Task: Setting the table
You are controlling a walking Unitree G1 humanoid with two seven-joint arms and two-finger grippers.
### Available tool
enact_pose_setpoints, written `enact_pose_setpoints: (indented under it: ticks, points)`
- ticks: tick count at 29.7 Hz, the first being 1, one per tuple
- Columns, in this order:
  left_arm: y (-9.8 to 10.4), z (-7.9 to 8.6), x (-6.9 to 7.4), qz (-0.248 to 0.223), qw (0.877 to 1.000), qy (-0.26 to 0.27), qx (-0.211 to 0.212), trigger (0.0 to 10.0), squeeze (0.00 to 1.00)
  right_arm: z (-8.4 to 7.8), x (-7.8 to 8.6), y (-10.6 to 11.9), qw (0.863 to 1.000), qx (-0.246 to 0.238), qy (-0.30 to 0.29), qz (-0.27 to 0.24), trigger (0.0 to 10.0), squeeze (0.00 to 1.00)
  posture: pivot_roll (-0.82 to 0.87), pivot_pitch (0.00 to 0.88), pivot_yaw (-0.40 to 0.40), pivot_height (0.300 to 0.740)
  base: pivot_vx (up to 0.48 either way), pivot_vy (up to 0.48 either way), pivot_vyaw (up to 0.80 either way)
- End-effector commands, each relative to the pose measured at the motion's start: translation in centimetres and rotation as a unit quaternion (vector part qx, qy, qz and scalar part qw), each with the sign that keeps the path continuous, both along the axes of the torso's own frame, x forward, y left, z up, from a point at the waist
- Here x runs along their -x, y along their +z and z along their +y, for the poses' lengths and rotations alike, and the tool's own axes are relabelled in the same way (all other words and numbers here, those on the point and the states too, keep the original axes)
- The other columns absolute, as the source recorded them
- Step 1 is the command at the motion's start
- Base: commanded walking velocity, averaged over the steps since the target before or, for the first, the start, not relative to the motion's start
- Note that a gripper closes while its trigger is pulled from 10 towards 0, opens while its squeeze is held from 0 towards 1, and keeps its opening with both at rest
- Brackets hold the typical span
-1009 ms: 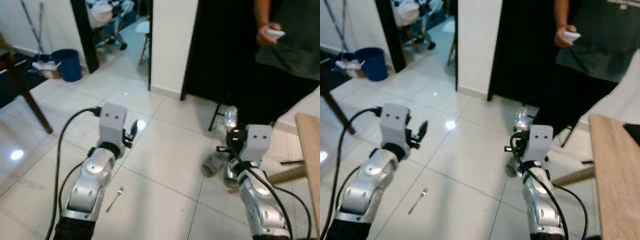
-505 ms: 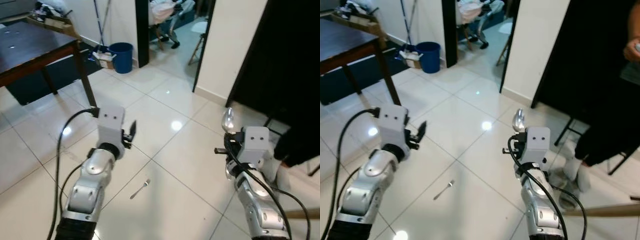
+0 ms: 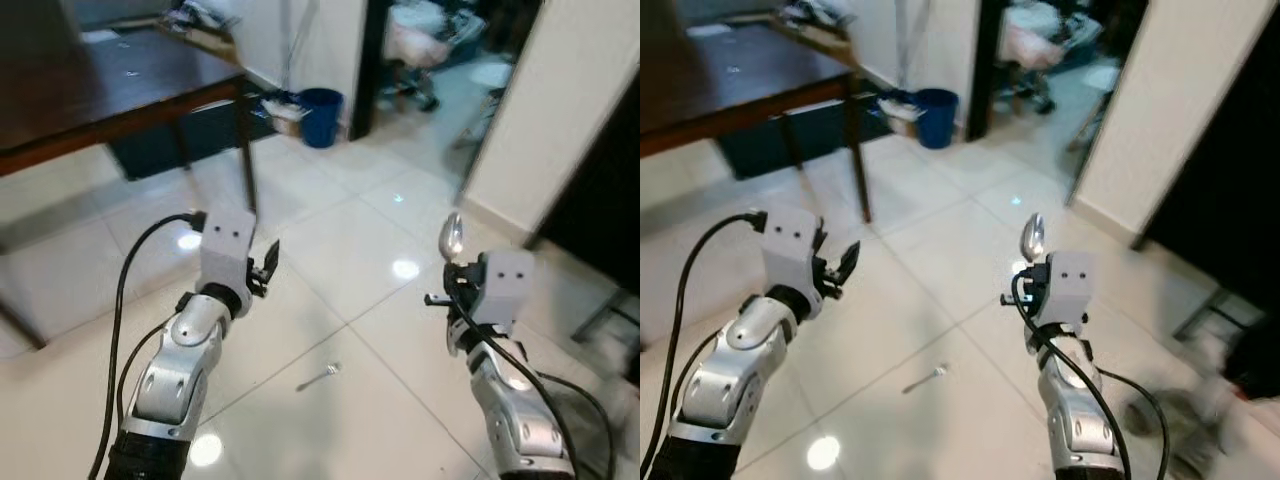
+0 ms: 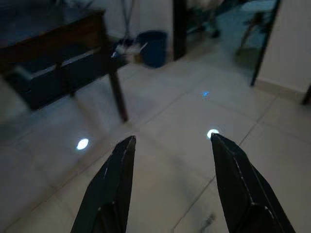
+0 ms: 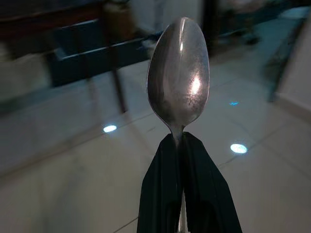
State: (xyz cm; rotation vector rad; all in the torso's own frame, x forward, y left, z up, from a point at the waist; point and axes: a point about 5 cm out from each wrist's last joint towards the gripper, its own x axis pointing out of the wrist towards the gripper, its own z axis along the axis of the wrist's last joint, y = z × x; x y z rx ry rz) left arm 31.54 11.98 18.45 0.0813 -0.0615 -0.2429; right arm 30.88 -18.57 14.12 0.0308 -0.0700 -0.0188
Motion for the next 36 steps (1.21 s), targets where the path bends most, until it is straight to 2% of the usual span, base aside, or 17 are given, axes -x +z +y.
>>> enact_pose_setpoints:
  ticks: [1,20,30,33,36]
  points:
    - [-0.5,-0.2,0.0,0.011,1.000,-0.003,-0.002,10.0,0.00,-0.4,0.2,-0.4,1.000,0.002,-0.007,0.006,10.0,0.00,-0.06,0.000,0.044,0.740,0.000,0.000,0.80]
    - [-0.5,-0.2,-0.1,0.011,1.000,0.002,-0.009,10.0,0.00,0.1,0.1,-0.3,1.000,0.004,0.007,0.001,10.0,0.00,-0.06,0.000,0.045,0.740,0.000,0.000,0.80]
    - [-0.7,-0.1,-0.1,0.007,1.000,0.008,-0.023,10.0,0.00,0.7,0.2,0.1,0.999,-0.012,0.030,-0.014,10.0,0.00,-0.06,0.000,0.047,0.740,0.000,0.000,0.80]
    - [-0.8,0.0,-0.3,-0.004,0.999,0.020,-0.042,10.0,0.00,1.3,0.3,0.3,0.999,-0.018,0.044,-0.020,10.0,0.00,-0.06,0.000,0.047,0.740,0.450,0.000,0.00]
    - [-0.8,-0.3,-0.4,-0.004,0.999,0.018,-0.040,10.0,0.00,1.5,0.4,0.3,0.998,-0.026,0.045,-0.018,10.0,0.00,-0.07,0.000,0.048,0.740,0.472,0.000,0.00]
